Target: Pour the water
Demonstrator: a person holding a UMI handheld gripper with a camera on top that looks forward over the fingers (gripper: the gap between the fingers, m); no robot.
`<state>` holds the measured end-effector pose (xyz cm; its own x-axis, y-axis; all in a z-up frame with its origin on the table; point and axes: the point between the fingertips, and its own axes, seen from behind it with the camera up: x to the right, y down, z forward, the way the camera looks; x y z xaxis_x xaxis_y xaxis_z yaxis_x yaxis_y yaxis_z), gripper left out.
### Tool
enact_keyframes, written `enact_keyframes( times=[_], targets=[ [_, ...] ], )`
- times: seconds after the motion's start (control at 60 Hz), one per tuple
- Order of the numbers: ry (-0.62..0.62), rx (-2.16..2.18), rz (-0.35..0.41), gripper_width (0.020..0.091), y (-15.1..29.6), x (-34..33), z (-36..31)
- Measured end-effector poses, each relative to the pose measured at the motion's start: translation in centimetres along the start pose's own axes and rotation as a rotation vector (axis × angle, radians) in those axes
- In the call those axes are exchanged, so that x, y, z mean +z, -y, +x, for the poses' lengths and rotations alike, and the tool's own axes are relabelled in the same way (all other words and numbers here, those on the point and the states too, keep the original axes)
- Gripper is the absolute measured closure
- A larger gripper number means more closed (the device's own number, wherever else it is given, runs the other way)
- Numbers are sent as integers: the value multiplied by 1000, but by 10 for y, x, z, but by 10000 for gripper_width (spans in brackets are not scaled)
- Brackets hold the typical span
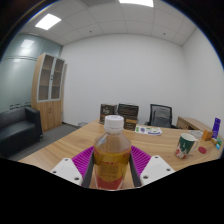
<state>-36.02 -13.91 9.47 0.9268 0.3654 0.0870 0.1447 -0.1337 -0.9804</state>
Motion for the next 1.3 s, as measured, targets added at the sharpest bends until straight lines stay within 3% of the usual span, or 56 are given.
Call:
enact_keyframes(
  times=[0.05,0.283,0.417,0.667,0.783,0.85,1.017,1.117,1.3],
  targets=[
    [2,27,-7,510,-2,0,1],
    [65,66,-12,659,0,6,0],
    [107,239,-14,657,29,20,29],
    [222,1001,144,660,109,46,134],
    [310,1535,147,663,101,70,179],
    [334,1743,200,663,102,72,208],
    [221,2015,283,651,78,83,245],
    [170,2081,274,653,58,86,250],
    [223,1972,235,653,79,83,235]
  ],
)
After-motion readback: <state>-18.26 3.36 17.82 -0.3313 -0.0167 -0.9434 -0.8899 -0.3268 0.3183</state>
